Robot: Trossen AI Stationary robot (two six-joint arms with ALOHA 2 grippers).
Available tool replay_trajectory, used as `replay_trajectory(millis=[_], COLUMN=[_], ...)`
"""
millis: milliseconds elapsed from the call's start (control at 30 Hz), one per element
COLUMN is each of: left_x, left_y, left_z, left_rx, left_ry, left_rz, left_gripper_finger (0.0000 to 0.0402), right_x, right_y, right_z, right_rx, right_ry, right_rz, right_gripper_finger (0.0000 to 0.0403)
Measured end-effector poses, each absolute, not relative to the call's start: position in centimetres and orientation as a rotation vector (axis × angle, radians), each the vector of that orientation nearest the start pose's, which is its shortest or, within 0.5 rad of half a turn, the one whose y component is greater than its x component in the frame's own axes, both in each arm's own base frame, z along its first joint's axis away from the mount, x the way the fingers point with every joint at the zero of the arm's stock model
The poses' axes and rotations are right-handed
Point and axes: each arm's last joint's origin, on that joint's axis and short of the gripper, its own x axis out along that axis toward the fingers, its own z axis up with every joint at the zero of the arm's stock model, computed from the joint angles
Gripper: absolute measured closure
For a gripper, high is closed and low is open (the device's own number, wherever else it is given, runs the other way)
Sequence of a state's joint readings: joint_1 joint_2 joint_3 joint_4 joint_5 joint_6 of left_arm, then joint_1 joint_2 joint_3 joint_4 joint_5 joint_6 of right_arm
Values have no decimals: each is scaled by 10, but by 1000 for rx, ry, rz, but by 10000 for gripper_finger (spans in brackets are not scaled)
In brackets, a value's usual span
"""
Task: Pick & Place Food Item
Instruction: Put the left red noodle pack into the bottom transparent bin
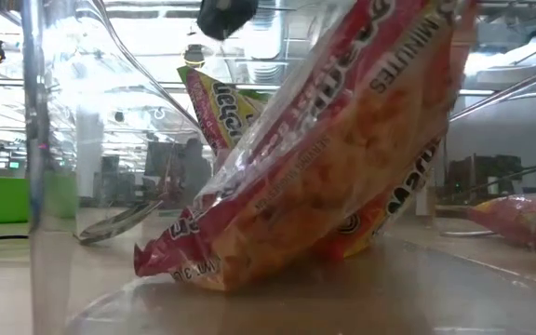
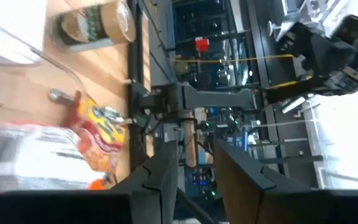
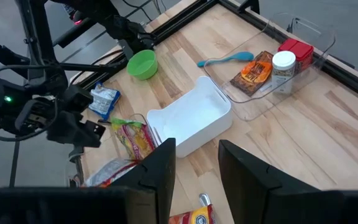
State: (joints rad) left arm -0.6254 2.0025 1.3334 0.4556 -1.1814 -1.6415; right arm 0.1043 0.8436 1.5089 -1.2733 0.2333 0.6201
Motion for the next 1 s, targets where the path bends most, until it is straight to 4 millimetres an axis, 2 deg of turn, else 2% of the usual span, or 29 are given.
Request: replay_trajectory(millis=[100, 233, 433, 633, 800, 1000], left_x=[366, 362, 346, 332, 322, 292], left_y=[-236, -236, -231, -224, -215, -192], left_z=[231, 250, 288, 297, 326, 383], left_rx=[-1393, -1305, -985, -856, -731, -547], left_ry=[-313, -153, 68, 295, 184, -49], left_rz=[488, 369, 132, 17, -29, 62], left_gripper_finger=[302, 302, 302, 302, 302, 302], right_x=[79, 79, 78, 77, 77, 83], right_y=[2, 2, 1, 1, 2, 5], right_z=[444, 444, 443, 442, 441, 442], right_rx=[498, 496, 491, 497, 512, 522], right_ry=[541, 546, 556, 572, 585, 612], right_rz=[-305, -306, -309, -318, -302, -216], right_gripper_finger=[287, 287, 287, 287, 287, 287])
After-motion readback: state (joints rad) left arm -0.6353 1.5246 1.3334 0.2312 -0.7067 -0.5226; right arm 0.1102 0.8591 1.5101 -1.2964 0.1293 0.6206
